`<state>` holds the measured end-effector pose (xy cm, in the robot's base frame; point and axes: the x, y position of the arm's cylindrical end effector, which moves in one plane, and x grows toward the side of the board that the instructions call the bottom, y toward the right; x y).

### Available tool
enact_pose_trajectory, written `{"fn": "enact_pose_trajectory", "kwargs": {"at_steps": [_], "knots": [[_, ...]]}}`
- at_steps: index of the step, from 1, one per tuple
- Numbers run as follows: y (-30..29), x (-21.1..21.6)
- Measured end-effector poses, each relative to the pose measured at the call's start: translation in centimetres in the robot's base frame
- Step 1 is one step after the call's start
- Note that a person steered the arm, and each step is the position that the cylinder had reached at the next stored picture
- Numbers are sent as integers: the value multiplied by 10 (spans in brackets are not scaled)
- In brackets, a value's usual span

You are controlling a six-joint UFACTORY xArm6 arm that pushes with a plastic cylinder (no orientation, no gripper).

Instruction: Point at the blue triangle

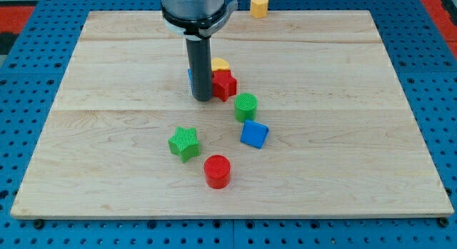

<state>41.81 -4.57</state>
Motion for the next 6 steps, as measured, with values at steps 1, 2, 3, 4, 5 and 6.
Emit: {"fn": "enact_pose_trajectory", "kwargs": {"at_steps": [1,2,3,4,5,6], "knots": [[12,33],[84,77],[104,106],[109,130],[170,139],[184,109]]}}
